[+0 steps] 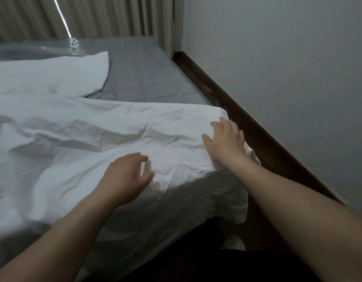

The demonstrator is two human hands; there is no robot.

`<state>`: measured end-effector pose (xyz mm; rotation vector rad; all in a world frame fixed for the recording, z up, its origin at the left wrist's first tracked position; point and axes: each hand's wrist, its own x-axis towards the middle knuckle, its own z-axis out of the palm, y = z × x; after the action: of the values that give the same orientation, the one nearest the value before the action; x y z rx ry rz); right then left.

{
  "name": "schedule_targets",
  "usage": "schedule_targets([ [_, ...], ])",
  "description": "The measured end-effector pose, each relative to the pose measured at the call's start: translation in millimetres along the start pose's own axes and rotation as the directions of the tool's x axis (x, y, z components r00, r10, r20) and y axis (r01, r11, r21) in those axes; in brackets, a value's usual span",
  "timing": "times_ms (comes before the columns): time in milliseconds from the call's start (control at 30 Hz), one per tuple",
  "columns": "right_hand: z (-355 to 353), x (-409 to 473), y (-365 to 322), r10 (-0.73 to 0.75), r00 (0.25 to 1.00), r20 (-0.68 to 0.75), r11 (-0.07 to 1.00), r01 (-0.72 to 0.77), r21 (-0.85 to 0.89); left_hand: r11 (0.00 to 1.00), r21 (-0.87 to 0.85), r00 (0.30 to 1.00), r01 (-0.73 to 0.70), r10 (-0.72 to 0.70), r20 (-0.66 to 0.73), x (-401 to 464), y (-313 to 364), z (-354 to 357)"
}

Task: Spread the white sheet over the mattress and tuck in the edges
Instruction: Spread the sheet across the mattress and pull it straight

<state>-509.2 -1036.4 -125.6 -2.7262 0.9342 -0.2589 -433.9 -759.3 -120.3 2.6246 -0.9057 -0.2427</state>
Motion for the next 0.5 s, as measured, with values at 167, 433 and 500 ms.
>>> schedule_targets([
  [167,0.8,-67.6,-71.8,-0.245,0.966,0.076,0.967,0.238,0.096,0.996,-0.071,0.995,0.061,-0.066,-0.073,-43.8,-11.7,-9.1],
  [433,47.8,-145.2,-149.9,-0.514,0.791,0.333,0.836,0.548,-0.012,0.957,-0.006,0.942,0.289,-0.286,-0.177,-139.9,-84.7,-31.5],
  [500,54.1,-148.7,-158.4,-0.450,0.803,0.392,0.850,0.520,-0.089,0.927,-0.035,0.915,0.372,-0.373,-0.151,-163.1,-105.1,-40.0],
])
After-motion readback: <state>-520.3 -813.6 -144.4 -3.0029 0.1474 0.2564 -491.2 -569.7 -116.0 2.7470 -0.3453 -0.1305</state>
